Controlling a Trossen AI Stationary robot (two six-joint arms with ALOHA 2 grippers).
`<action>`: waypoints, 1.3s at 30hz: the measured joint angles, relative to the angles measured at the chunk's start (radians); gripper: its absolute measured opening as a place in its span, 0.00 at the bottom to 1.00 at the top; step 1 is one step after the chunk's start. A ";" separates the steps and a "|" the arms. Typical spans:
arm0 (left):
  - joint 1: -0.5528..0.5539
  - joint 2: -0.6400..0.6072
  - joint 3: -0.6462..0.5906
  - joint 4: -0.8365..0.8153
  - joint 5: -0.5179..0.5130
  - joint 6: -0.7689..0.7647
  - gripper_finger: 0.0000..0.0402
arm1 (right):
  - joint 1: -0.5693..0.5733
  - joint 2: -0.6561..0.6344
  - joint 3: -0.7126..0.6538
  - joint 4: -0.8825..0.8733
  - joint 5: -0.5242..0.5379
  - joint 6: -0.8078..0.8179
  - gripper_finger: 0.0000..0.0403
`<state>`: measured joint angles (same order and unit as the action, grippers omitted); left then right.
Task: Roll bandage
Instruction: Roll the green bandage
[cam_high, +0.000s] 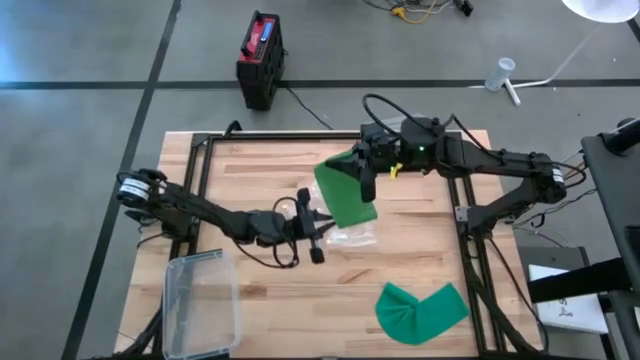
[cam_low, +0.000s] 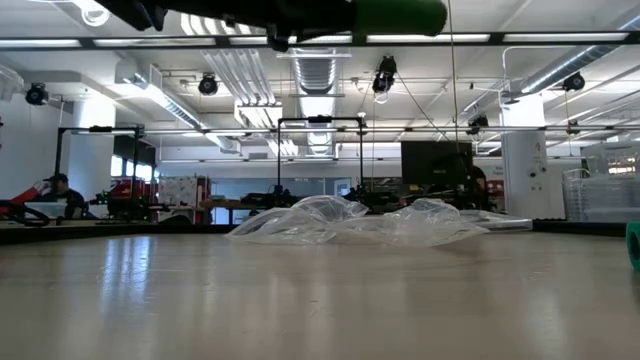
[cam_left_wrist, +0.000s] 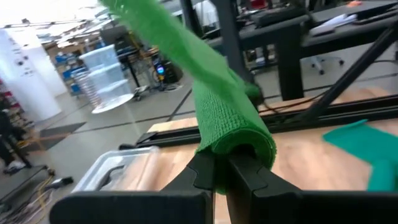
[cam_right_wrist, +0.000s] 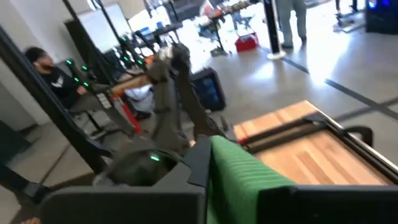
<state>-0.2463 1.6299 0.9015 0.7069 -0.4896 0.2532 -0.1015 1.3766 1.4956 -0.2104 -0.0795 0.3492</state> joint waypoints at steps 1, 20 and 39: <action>-0.008 0.000 0.002 0.000 0.000 0.000 0.01 | -0.007 0.000 0.000 -0.013 0.000 0.000 0.07; -0.097 0.002 0.005 0.090 0.020 -0.004 0.01 | -0.168 0.011 -0.049 -0.250 0.129 0.026 0.71; -0.098 0.004 0.004 -0.055 0.079 0.005 0.01 | -0.202 0.263 -0.064 -0.492 -0.376 0.131 0.85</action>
<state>-0.3439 1.6341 0.9058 0.6521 -0.4110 0.2581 -0.3031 1.6399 1.4315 -0.7026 -0.4551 0.4806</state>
